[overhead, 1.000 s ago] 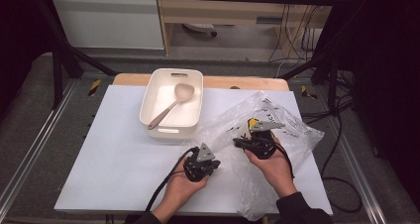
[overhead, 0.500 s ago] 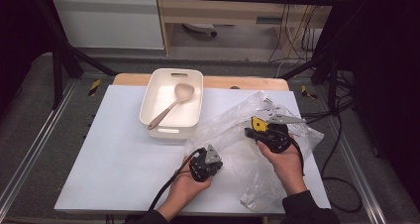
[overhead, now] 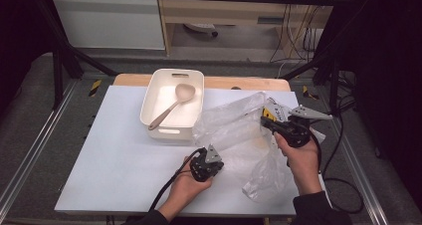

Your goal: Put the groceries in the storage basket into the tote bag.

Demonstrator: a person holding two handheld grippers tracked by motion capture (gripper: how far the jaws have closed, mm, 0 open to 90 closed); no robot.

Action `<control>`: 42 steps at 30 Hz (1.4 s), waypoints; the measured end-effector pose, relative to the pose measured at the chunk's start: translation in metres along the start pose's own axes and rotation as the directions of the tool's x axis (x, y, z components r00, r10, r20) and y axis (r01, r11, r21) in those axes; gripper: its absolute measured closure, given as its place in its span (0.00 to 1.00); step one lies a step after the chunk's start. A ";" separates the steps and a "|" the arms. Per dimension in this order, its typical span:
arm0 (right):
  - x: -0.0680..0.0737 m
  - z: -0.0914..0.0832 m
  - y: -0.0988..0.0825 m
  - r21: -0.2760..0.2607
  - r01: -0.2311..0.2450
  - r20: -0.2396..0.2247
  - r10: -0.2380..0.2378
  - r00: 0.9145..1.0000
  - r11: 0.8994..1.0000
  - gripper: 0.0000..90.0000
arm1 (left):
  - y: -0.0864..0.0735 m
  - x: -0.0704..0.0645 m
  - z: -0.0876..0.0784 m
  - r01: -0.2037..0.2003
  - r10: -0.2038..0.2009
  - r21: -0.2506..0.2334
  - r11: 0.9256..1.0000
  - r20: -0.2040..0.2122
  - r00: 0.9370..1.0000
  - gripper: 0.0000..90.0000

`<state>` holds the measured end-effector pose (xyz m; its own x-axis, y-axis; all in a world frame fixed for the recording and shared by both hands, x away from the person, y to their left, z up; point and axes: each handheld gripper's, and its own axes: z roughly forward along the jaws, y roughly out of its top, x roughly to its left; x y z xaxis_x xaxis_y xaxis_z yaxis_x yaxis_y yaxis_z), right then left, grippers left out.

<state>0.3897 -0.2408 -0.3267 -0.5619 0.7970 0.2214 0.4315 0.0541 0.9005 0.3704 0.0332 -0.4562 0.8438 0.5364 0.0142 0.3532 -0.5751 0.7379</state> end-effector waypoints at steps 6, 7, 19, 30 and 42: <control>0.000 -0.003 0.005 -0.016 0.001 0.012 -0.001 1.000 1.000 1.00 | 0.001 0.003 0.000 -0.001 0.001 0.009 1.000 0.014 1.000 1.00; 0.001 -0.003 0.006 -0.017 0.000 0.013 0.000 1.000 1.000 1.00 | 0.001 0.003 -0.001 -0.005 0.005 0.010 1.000 0.011 1.000 1.00; 0.021 0.004 0.008 0.013 0.031 0.026 -0.031 0.999 0.999 1.00 | -0.002 0.019 -0.008 0.006 -0.005 0.037 0.999 -0.033 0.999 1.00; 0.020 0.008 0.006 0.020 0.028 0.043 -0.029 0.999 0.999 1.00 | -0.009 0.019 -0.020 0.029 -0.028 0.031 0.999 -0.035 0.999 1.00; 0.031 0.012 0.002 0.059 0.035 0.033 -0.037 0.999 0.998 1.00 | -0.012 0.043 -0.029 0.091 -0.090 0.017 0.996 -0.073 0.993 1.00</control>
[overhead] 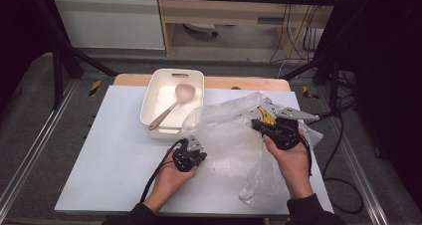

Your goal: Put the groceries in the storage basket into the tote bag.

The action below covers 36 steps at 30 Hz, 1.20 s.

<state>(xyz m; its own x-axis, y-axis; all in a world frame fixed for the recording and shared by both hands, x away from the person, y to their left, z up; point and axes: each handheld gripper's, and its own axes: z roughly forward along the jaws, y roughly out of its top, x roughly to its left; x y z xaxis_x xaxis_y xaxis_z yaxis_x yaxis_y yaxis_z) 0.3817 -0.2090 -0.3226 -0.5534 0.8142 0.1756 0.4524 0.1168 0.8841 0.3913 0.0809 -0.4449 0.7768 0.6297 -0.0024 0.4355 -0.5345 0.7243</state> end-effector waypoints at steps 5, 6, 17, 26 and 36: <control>0.010 0.005 0.001 0.008 0.018 -0.016 -0.018 1.000 1.000 1.00 | -0.002 0.008 -0.002 0.019 -0.019 -0.003 1.000 0.017 1.000 1.00; 0.010 0.005 0.001 0.008 0.018 -0.016 -0.018 1.000 1.000 1.00 | -0.002 0.006 -0.001 0.024 -0.024 -0.002 1.000 0.022 0.999 1.00; 0.019 0.012 0.001 0.018 0.037 -0.032 -0.036 0.999 0.999 1.00 | 0.002 -0.023 0.001 -0.079 0.079 0.004 0.997 0.096 0.992 1.00; 0.018 0.018 -0.001 0.031 0.033 -0.032 -0.032 0.999 0.999 1.00 | -0.001 -0.029 -0.013 -0.055 0.057 -0.020 0.998 0.134 0.989 1.00; 0.019 0.026 -0.004 0.042 0.036 -0.039 -0.035 0.999 0.998 1.00 | -0.001 -0.025 -0.038 0.002 0.010 -0.086 0.996 0.142 0.990 1.00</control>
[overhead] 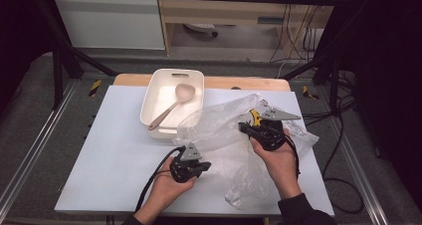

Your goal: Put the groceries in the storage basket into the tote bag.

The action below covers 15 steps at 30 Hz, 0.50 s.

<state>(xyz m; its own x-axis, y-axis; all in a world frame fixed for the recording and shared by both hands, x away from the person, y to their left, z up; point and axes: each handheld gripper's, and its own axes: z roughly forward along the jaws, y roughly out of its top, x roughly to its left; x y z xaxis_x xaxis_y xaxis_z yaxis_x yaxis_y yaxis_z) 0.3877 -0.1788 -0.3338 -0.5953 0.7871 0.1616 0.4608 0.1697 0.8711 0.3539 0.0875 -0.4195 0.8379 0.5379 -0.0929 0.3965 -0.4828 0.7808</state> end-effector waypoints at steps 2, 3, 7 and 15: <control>0.001 0.001 0.001 -0.004 0.006 -0.003 -0.006 1.000 1.000 1.00 | 0.003 0.001 -0.009 0.012 -0.012 -0.019 1.000 -0.007 1.000 1.00; 0.001 0.001 0.001 -0.004 0.006 -0.004 -0.006 1.000 1.000 1.00 | 0.004 0.002 -0.014 0.016 -0.016 -0.028 0.999 -0.008 1.000 1.00; 0.001 0.001 0.002 -0.003 0.007 -0.004 -0.007 1.000 1.000 1.00 | 0.011 0.007 -0.030 0.033 -0.034 -0.056 0.998 -0.019 0.999 1.00; 0.000 0.003 0.000 0.004 0.002 -0.002 -0.002 1.000 1.000 1.00 | 0.017 0.014 -0.044 0.055 -0.058 -0.097 0.994 -0.034 0.998 1.00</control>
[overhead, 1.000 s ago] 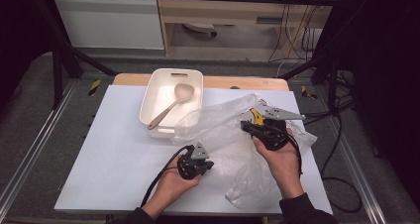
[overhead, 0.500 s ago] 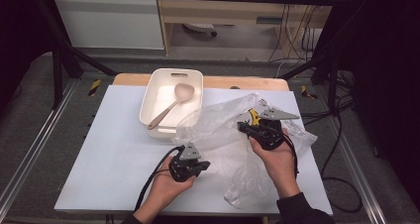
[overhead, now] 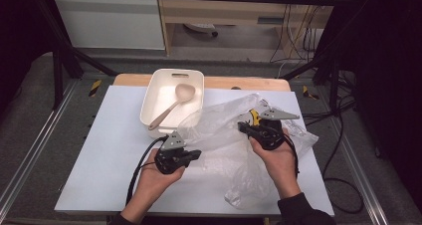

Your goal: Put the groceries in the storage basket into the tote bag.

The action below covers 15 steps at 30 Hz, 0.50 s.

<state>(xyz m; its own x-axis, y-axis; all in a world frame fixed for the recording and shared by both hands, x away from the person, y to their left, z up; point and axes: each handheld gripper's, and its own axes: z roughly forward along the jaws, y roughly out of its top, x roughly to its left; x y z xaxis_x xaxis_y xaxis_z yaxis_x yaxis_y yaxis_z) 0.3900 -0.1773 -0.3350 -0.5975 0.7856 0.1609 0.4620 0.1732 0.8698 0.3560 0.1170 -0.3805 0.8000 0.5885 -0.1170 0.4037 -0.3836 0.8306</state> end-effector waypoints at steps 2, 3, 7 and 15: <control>0.000 0.001 -0.001 0.000 0.002 -0.002 -0.002 1.000 1.000 1.00 | 0.001 0.001 -0.003 0.003 -0.003 -0.008 1.000 -0.003 1.000 1.00; 0.000 0.001 -0.001 0.000 0.002 -0.002 -0.002 1.000 1.000 1.00 | 0.002 0.002 -0.005 0.003 -0.003 -0.015 1.000 -0.008 1.000 1.00; -0.001 0.003 -0.005 0.006 0.006 -0.002 -0.006 1.000 1.000 1.00 | 0.006 0.007 -0.014 0.012 -0.014 -0.042 0.999 -0.034 0.999 1.00; -0.001 0.004 -0.006 0.010 0.006 -0.004 -0.006 1.000 1.000 1.00 | 0.013 0.018 -0.033 0.055 -0.066 -0.094 0.994 -0.113 0.991 0.77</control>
<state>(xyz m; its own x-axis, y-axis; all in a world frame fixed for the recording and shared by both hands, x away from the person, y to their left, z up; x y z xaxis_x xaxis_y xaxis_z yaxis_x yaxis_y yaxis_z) 0.3906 -0.1766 -0.3423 -0.6029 0.7822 0.1575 0.4647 0.1838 0.8662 0.3612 0.1462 -0.3545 0.7164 0.6891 -0.1089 0.4037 -0.2822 0.8703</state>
